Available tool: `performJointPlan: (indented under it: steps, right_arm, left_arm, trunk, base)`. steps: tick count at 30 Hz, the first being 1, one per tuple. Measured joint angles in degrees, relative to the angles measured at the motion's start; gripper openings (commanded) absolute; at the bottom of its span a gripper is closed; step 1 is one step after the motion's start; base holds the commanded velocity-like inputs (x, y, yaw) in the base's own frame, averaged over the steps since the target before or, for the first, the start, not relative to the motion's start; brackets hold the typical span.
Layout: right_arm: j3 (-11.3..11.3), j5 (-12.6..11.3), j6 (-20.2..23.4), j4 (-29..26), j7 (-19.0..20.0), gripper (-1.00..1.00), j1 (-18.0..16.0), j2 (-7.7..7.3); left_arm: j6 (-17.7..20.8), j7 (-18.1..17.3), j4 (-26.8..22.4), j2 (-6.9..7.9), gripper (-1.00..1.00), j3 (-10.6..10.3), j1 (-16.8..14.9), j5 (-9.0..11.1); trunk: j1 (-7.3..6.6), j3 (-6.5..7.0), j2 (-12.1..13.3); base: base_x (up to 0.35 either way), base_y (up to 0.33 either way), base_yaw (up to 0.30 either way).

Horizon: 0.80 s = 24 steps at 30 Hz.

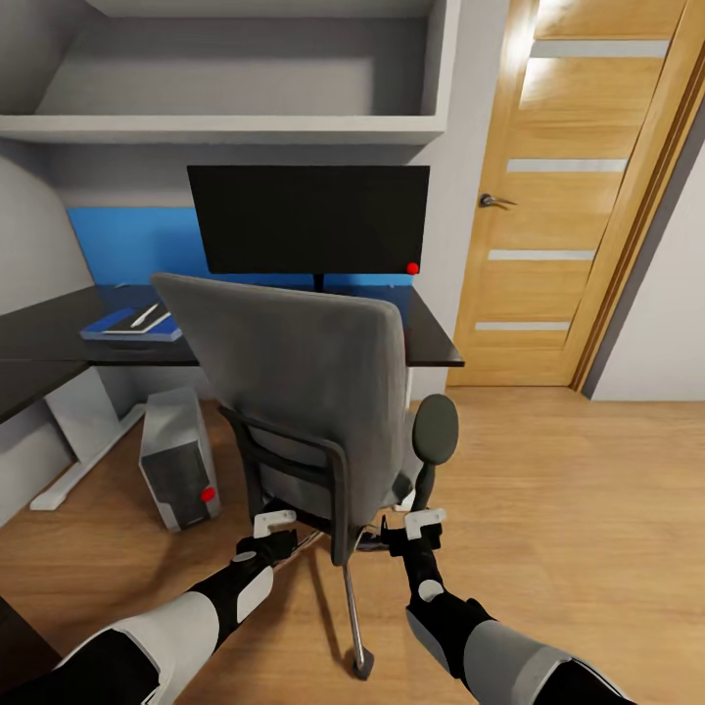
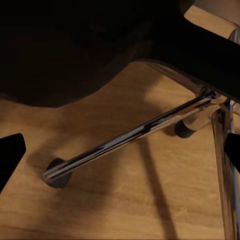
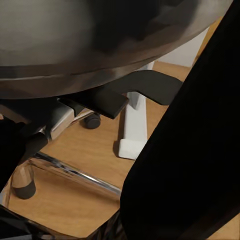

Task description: In the bedroom, organize the workspace by keeping the computer under the desk, ensuring the monitor is on the desk, placing the keyboard on the desk next to the monitor, placing the mouse on the desk next to the keyboard, moving the folder from the swivel chair onto the desk next to the mouse, stacking the notebook on top of the folder with the pen on top of the notebook, and positioning the swivel chair next to the desk.

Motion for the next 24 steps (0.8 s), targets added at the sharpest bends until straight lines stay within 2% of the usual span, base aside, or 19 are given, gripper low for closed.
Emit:
performJointPlan:
  steps: [8, 24]
  right_arm:
    - [0.0, 0.0, 0.0, 0.0, 0.0, 1.00, 0.0, 0.00]
    - [0.0, 0.0, 0.1, 0.0, 0.0, 1.00, 0.0, 0.00]
  left_arm:
    - [0.0, 0.0, 0.0, 0.05, 1.00, 0.0, 0.0, 0.0]
    - [0.0, 0.0, 0.0, 0.06, 1.00, 0.0, 0.0, 0.0]
  trunk:
    - [0.02, 0.00, 0.0]
    - [0.04, 0.00, 0.0]
  base:
    - [-0.053, 0.000, 0.000]
    - [-0.325, 0.000, 0.000]
